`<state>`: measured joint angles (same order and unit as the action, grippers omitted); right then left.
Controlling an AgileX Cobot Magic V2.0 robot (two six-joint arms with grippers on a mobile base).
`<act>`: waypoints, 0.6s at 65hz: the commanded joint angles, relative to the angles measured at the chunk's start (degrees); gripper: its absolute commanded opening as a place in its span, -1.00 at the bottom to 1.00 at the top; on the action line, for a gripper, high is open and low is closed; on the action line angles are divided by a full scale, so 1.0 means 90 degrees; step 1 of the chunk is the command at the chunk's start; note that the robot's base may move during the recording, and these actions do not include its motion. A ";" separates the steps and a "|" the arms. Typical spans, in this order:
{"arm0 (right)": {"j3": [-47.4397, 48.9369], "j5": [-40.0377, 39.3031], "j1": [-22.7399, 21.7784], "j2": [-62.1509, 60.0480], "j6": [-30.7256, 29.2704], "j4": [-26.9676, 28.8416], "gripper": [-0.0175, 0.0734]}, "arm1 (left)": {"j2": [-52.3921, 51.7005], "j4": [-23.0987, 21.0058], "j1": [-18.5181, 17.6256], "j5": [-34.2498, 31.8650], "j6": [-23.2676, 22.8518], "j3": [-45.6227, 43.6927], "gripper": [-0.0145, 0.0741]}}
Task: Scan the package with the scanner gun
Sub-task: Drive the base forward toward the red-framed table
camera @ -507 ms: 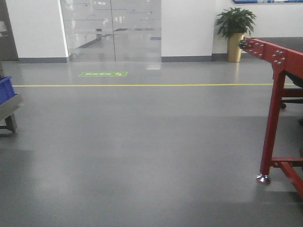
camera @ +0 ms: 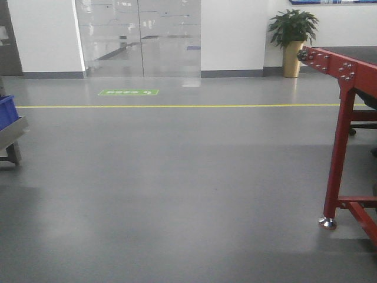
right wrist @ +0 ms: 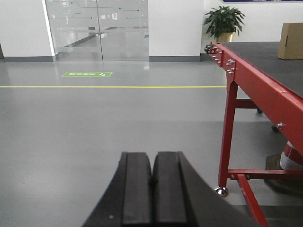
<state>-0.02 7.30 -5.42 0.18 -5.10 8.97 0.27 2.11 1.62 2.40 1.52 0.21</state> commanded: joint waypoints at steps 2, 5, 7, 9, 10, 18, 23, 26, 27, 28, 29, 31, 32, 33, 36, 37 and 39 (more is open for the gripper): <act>0.0002 -0.0147 -0.0009 -0.0020 -0.0001 -0.0042 -0.95 | -0.0030 -0.0048 0.0001 -0.0102 -0.0020 -0.0023 -0.92; 0.0002 -0.0147 -0.0009 -0.0020 -0.0001 -0.0042 -0.95 | -0.0030 -0.0048 0.0001 -0.0102 -0.0020 -0.0023 -0.92; 0.0002 -0.0147 -0.0009 -0.0020 -0.0001 -0.0042 -0.95 | -0.0030 -0.0048 0.0001 -0.0102 -0.0020 -0.0023 -0.92; 0.0002 -0.0147 -0.0009 -0.0020 -0.0001 -0.0042 -0.95 | -0.0030 -0.0048 0.0001 -0.0102 -0.0020 -0.0023 -0.92; 0.0002 -0.0147 -0.0009 -0.0020 -0.0001 -0.0042 -0.95 | -0.0030 -0.0048 0.0001 -0.0102 -0.0020 -0.0023 -0.92; 0.0002 -0.0147 -0.0009 -0.0020 -0.0001 -0.0042 -0.95 | -0.0030 -0.0048 0.0001 -0.0102 -0.0020 -0.0023 -0.92; 0.0002 -0.0147 -0.0009 -0.0020 -0.0001 -0.0042 -0.95 | -0.0030 -0.0048 0.0001 -0.0102 -0.0020 -0.0023 -0.92; 0.0002 -0.0147 -0.0009 -0.0020 -0.0001 -0.0042 -0.95 | -0.0030 -0.0048 0.0001 -0.0102 -0.0020 -0.0023 -0.92; 0.0002 -0.0147 -0.0009 -0.0020 -0.0001 -0.0042 -0.95 | -0.0030 -0.0048 0.0001 -0.0102 -0.0020 -0.0023 -0.92; 0.0002 -0.0147 -0.0009 -0.0020 -0.0001 -0.0042 -0.95 | -0.0030 -0.0048 0.0001 -0.0102 -0.0020 -0.0023 -0.92; 0.0002 -0.0147 -0.0009 -0.0020 -0.0001 -0.0042 -0.95 | -0.0030 -0.0048 0.0001 -0.0102 -0.0020 -0.0023 -0.92; 0.0002 -0.0147 -0.0009 -0.0020 -0.0001 -0.0042 -0.95 | -0.0030 -0.0048 0.0001 -0.0102 -0.0020 -0.0023 -0.92; 0.0002 -0.0167 -0.0009 -0.0020 -0.0001 -0.0042 -0.95 | -0.0030 -0.0048 0.0001 -0.0102 -0.0020 -0.0023 -0.92; 0.0002 -0.0167 -0.0009 -0.0020 -0.0001 -0.0042 -0.95 | -0.0030 -0.0048 0.0001 -0.0102 -0.0020 -0.0023 -0.92; 0.0002 -0.0176 -0.0009 -0.0020 -0.0001 -0.0042 -0.95 | -0.0030 -0.0048 0.0001 -0.0102 -0.0020 -0.0023 -0.92; 0.0002 -0.0176 -0.0009 -0.0020 -0.0001 -0.0042 -0.95 | -0.0030 -0.0048 0.0001 -0.0102 -0.0020 -0.0023 -0.92; 0.0002 -0.0176 -0.0009 -0.0020 -0.0001 -0.0042 -0.95 | -0.0030 -0.0048 0.0001 -0.0102 -0.0020 -0.0023 -0.92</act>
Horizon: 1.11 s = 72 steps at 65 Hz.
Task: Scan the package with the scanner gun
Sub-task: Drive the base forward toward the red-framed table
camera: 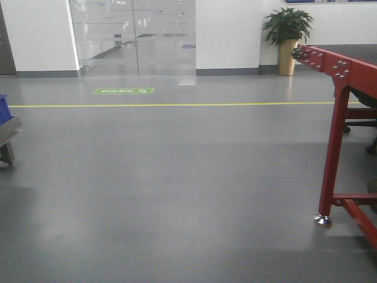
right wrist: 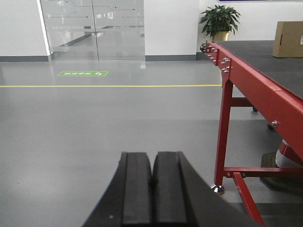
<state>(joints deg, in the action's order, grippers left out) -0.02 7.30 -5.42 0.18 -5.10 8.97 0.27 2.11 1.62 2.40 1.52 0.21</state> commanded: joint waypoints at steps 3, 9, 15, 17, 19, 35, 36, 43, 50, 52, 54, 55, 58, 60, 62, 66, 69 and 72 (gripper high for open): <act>0.0002 -0.0176 -0.0009 -0.0020 -0.0001 -0.0042 -0.95 | -0.0030 -0.0048 0.0001 -0.0102 -0.0020 -0.0023 -0.92; 0.0002 -0.0181 -0.0009 -0.0020 -0.0001 -0.0042 -0.95 | -0.0030 -0.0048 0.0001 -0.0102 -0.0020 -0.0023 -0.92; 0.0002 -0.0193 -0.0009 -0.0020 -0.0001 -0.0042 -0.95 | -0.0030 -0.0048 0.0001 -0.0102 -0.0020 -0.0023 -0.92; 0.0002 -0.0193 -0.0009 -0.0020 -0.0001 -0.0042 -0.95 | -0.0030 -0.0048 0.0001 -0.0102 -0.0020 -0.0023 -0.92; 0.0002 -0.0193 -0.0009 -0.0020 -0.0001 -0.0042 -0.95 | -0.0030 -0.0048 0.0001 -0.0102 -0.0020 -0.0023 -0.92; 0.0002 -0.0193 -0.0009 -0.0020 -0.0001 -0.0042 -0.95 | -0.0030 -0.0048 -0.0139 -0.0102 -0.0020 -0.0023 -0.92; 0.0002 -0.0193 -0.0009 -0.0020 -0.0001 -0.0042 -0.95 | -0.0030 -0.0048 -0.0139 -0.0102 -0.0020 -0.0023 -0.92; 0.0002 -0.0193 -0.0009 -0.0020 -0.0001 -0.0042 -0.95 | -0.0030 -0.0048 -0.0169 -0.0102 -0.0020 -0.0023 -0.92; 0.0002 -0.0193 -0.0009 -0.0020 -0.0001 -0.0042 -0.95 | -0.0030 -0.0048 -0.0169 -0.0102 -0.0020 -0.0023 -0.92; 0.0002 -0.0193 -0.0009 -0.0020 -0.0001 -0.0042 -0.95 | -0.0030 -0.0048 -0.0169 -0.0102 -0.0020 -0.0023 -0.92; 0.0002 -0.0193 -0.0009 -0.0020 -0.0001 -0.0042 -0.95 | -0.0030 -0.0048 -0.0169 -0.0102 -0.0020 -0.0023 -0.92; 0.0002 -0.0193 -0.0009 -0.0020 -0.0001 -0.0042 -0.95 | -0.0030 -0.0048 -0.0169 -0.0102 -0.0020 -0.0023 -0.92; 0.0002 -0.0193 -0.0009 -0.0020 -0.0001 -0.0042 -0.95 | -0.0030 -0.0048 -0.0169 -0.0102 -0.0020 -0.0023 -0.92; 0.0002 -0.0193 -0.0009 -0.0020 -0.0001 -0.0042 -0.95 | -0.0030 -0.0048 -0.0169 -0.0102 -0.0020 -0.0023 -0.92; 0.0002 -0.0193 -0.0009 -0.0020 -0.0001 -0.0042 -0.95 | -0.0030 -0.0048 -0.0169 -0.0102 -0.0020 -0.0023 -0.92; 0.0002 -0.0193 -0.0009 -0.0020 -0.0001 -0.0042 -0.95 | -0.0030 -0.0048 -0.0169 -0.0102 -0.0020 -0.0023 -0.92; 0.0002 -0.0193 -0.0009 -0.0020 -0.0001 -0.0042 -0.95 | -0.0030 -0.0048 -0.0169 -0.0102 -0.0020 -0.0023 -0.92; 0.0002 -0.0193 -0.0009 -0.0020 -0.0001 -0.0042 -0.95 | -0.0030 -0.0048 -0.0169 -0.0102 -0.0020 -0.0023 -0.92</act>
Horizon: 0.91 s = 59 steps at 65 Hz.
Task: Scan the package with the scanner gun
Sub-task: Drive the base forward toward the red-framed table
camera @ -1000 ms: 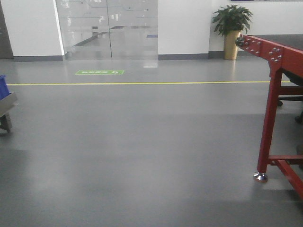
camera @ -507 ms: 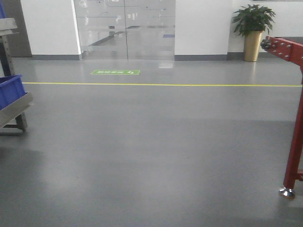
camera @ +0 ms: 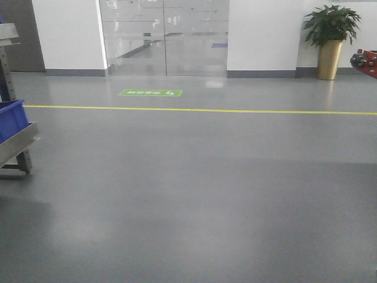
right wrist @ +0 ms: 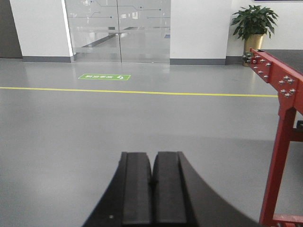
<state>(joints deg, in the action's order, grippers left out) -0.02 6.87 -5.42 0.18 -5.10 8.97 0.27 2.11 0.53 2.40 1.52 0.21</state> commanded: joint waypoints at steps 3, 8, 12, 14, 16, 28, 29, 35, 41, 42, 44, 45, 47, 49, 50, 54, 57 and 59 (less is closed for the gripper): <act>0.0002 -0.0145 -0.0009 -0.0020 -0.0001 -0.0042 -0.95 | -0.0030 -0.0048 -0.0048 -0.0102 -0.0020 -0.0023 -0.92; 0.0002 -0.0145 -0.0009 -0.0020 -0.0001 -0.0042 -0.95 | -0.0030 -0.0048 -0.0048 -0.0102 -0.0020 -0.0023 -0.92; 0.0002 -0.0145 -0.0009 -0.0020 -0.0001 -0.0042 -0.95 | -0.0030 -0.0048 -0.0048 -0.0102 -0.0020 -0.0023 -0.92; 0.0002 -0.0145 -0.0009 -0.0020 -0.0001 -0.0042 -0.95 | -0.0030 -0.0048 -0.0048 -0.0102 -0.0020 -0.0023 -0.92; 0.0002 -0.0145 -0.0009 -0.0020 -0.0001 -0.0042 -0.95 | -0.0030 -0.0048 -0.0048 -0.0102 -0.0020 -0.0023 -0.92; 0.0002 -0.0145 -0.0009 -0.0020 -0.0001 -0.0042 -0.95 | -0.0030 -0.0048 -0.0048 -0.0102 -0.0020 -0.0023 -0.92; 0.0002 -0.0145 -0.0009 -0.0020 -0.0001 -0.0042 -0.95 | -0.0030 -0.0048 -0.0048 -0.0102 -0.0020 -0.0023 -0.92; 0.0002 -0.0145 -0.0009 -0.0020 -0.0001 -0.0042 -0.95 | -0.0030 -0.0048 -0.0048 -0.0102 -0.0020 -0.0023 -0.92; 0.0002 -0.0145 -0.0009 -0.0020 -0.0001 -0.0042 -0.95 | -0.0030 -0.0048 -0.0048 -0.0102 -0.0020 -0.0023 -0.92; 0.0002 -0.0145 -0.0009 -0.0020 -0.0001 -0.0042 -0.95 | -0.0030 -0.0048 -0.0048 -0.0102 -0.0020 -0.0023 -0.92; 0.0002 -0.0145 -0.0009 -0.0020 -0.0001 -0.0042 -0.95 | -0.0030 -0.0048 -0.0048 -0.0102 -0.0020 -0.0023 -0.92; 0.0002 -0.0145 -0.0009 -0.0020 -0.0001 -0.0042 -0.95 | -0.0030 -0.0048 -0.0048 -0.0102 -0.0020 -0.0023 -0.92; 0.0002 -0.0145 -0.0009 -0.0020 -0.0001 -0.0042 -0.95 | -0.0030 -0.0048 -0.0048 -0.0102 -0.0020 -0.0023 -0.92; 0.0002 -0.0145 -0.0009 -0.0020 -0.0001 -0.0042 -0.95 | -0.0030 -0.0048 -0.0048 -0.0102 -0.0020 -0.0023 -0.92; 0.0002 -0.0145 -0.0009 -0.0020 -0.0001 -0.0042 -0.95 | -0.0030 -0.0048 -0.0048 -0.0102 -0.0020 -0.0023 -0.92; 0.0002 -0.0145 -0.0009 -0.0020 -0.0001 -0.0042 -0.95 | -0.0030 -0.0048 -0.0048 -0.0102 -0.0020 -0.0023 -0.92; 0.0002 -0.0145 -0.0009 -0.0020 -0.0001 -0.0042 -0.95 | -0.0030 -0.0048 -0.0048 -0.0102 -0.0020 -0.0023 -0.92; 0.0002 -0.0145 -0.0009 -0.0020 -0.0001 -0.0042 -0.95 | -0.0030 -0.0048 -0.0048 -0.0102 -0.0020 -0.0023 -0.92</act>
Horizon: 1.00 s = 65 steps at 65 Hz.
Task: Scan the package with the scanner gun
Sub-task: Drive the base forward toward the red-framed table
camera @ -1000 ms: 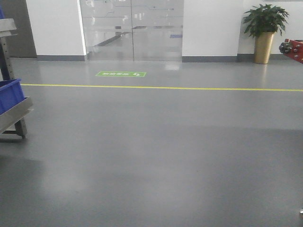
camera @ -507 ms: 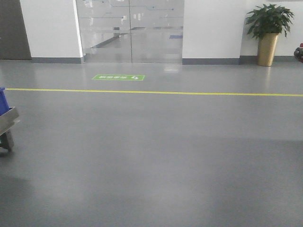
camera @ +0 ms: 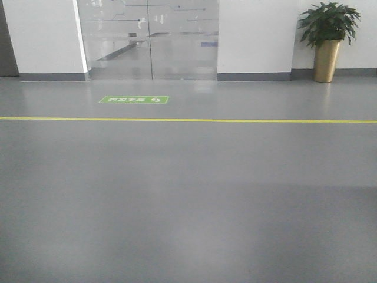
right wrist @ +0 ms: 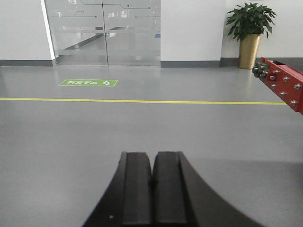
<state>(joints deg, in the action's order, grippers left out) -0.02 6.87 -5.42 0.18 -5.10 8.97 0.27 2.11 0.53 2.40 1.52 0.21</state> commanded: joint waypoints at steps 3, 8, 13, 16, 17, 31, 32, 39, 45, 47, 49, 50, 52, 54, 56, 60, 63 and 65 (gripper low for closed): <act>0.0002 -0.0145 -0.0009 -0.0020 -0.0001 -0.0042 -0.95 | -0.0030 -0.0048 -0.0048 -0.0102 -0.0020 -0.0023 -0.92; 0.0002 -0.0145 -0.0009 -0.0020 -0.0001 -0.0042 -0.95 | -0.0030 -0.0048 -0.0048 -0.0102 -0.0020 -0.0023 -0.92; 0.0002 -0.0145 -0.0009 -0.0020 -0.0001 -0.0042 -0.95 | -0.0030 -0.0048 -0.0048 -0.0102 -0.0020 -0.0023 -0.92; 0.0002 -0.0145 -0.0009 -0.0020 -0.0001 -0.0042 -0.95 | -0.0030 -0.0048 -0.0048 -0.0102 -0.0020 -0.0023 -0.92; 0.0002 -0.0145 -0.0009 -0.0020 -0.0001 -0.0042 -0.95 | -0.0030 -0.0048 -0.0048 -0.0102 -0.0020 -0.0023 -0.92; 0.0002 -0.0145 -0.0021 -0.0020 -0.0001 -0.0042 -0.95 | -0.0030 -0.0048 -0.0048 -0.0102 -0.0020 -0.0023 -0.92; 0.0002 -0.0145 -0.0021 -0.0020 -0.0001 -0.0042 -0.95 | -0.0030 -0.0048 -0.0048 -0.0102 -0.0020 -0.0023 -0.92; 0.0002 -0.0145 -0.0021 -0.0020 -0.0001 -0.0042 -0.95 | -0.0030 -0.0048 -0.0048 -0.0102 -0.0020 -0.0023 -0.92; 0.0002 -0.0145 -0.0021 -0.0020 -0.0001 -0.0042 -0.95 | -0.0030 -0.0048 -0.0048 -0.0102 -0.0020 -0.0023 -0.92; 0.0002 -0.0145 -0.0021 -0.0020 -0.0001 -0.0042 -0.95 | -0.0030 -0.0048 -0.0048 -0.0102 -0.0020 -0.0023 -0.92; 0.0002 -0.0145 -0.0021 -0.0020 -0.0001 -0.0042 -0.95 | -0.0030 -0.0048 -0.0048 -0.0102 -0.0020 -0.0023 -0.92; 0.0002 -0.0145 -0.0021 -0.0020 -0.0001 -0.0042 -0.95 | -0.0030 -0.0048 -0.0048 -0.0102 -0.0020 -0.0023 -0.92; 0.0002 -0.0145 -0.0021 -0.0020 -0.0001 -0.0042 -0.95 | -0.0030 -0.0048 -0.0048 -0.0102 -0.0020 -0.0023 -0.92; 0.0002 -0.0145 -0.0021 -0.0020 -0.0001 -0.0042 -0.95 | -0.0030 -0.0048 -0.0048 -0.0102 -0.0020 -0.0023 -0.92; 0.0002 -0.0145 -0.0021 -0.0020 -0.0001 -0.0042 -0.95 | -0.0030 -0.0048 -0.0048 -0.0102 -0.0020 -0.0023 -0.92; 0.0002 -0.0145 -0.0021 -0.0020 -0.0001 -0.0042 -0.95 | -0.0030 -0.0048 -0.0048 -0.0102 -0.0020 -0.0023 -0.92; 0.0002 -0.0145 -0.0021 -0.0020 -0.0001 -0.0042 -0.95 | -0.0030 -0.0048 -0.0048 -0.0102 -0.0020 -0.0023 -0.92; 0.0002 -0.0145 -0.0021 -0.0020 -0.0001 -0.0042 -0.95 | -0.0030 -0.0048 -0.0048 -0.0102 -0.0020 -0.0023 -0.92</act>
<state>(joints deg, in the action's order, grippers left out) -0.02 6.87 -5.42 0.18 -5.10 8.97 0.27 2.11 0.53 2.40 1.52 0.21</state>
